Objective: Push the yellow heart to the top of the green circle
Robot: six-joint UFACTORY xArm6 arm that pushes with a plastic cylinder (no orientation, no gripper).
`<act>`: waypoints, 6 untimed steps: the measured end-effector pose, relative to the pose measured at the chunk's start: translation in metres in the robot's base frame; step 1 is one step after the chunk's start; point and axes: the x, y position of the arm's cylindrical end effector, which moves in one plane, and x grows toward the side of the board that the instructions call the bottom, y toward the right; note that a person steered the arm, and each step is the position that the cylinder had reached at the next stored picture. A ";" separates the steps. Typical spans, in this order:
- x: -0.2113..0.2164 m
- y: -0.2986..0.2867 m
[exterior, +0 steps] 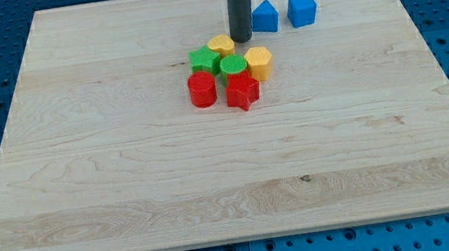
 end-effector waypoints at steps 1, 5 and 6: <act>-0.015 -0.009; 0.037 -0.030; 0.033 -0.021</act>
